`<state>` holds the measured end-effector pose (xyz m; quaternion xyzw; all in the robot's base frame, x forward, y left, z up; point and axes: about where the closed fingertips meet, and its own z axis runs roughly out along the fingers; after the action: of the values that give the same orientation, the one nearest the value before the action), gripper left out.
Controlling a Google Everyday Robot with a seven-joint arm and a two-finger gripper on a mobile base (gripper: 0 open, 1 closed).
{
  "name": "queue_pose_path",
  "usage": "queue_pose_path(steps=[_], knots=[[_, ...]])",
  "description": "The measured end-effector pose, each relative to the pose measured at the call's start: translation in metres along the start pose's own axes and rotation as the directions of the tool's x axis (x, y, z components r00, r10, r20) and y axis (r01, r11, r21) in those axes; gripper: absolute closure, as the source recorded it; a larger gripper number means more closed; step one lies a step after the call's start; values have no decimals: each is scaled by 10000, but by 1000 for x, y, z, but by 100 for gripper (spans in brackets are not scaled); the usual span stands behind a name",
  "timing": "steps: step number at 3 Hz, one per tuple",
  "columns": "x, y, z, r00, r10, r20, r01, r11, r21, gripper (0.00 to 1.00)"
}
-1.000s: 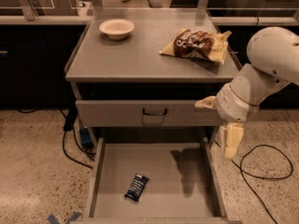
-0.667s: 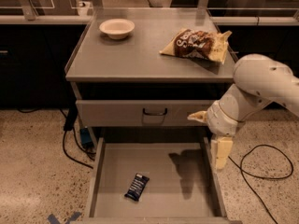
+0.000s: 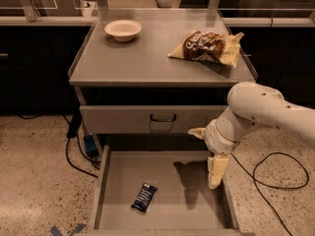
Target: Pick rxbar blueberry from middle drawer and place on counter
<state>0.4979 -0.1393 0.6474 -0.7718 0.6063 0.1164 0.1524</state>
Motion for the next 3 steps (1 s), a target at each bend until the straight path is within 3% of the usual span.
queue_pose_path(steps=[1, 2, 3], knots=[[0, -5, 20, 9988, -493, -28, 493, 9982, 337, 0], [-2, -24, 84, 9850, -1722, -104, 1724, 9815, 835, 0], [-5, -33, 117, 9730, -2300, -209, 2310, 9682, 958, 0]])
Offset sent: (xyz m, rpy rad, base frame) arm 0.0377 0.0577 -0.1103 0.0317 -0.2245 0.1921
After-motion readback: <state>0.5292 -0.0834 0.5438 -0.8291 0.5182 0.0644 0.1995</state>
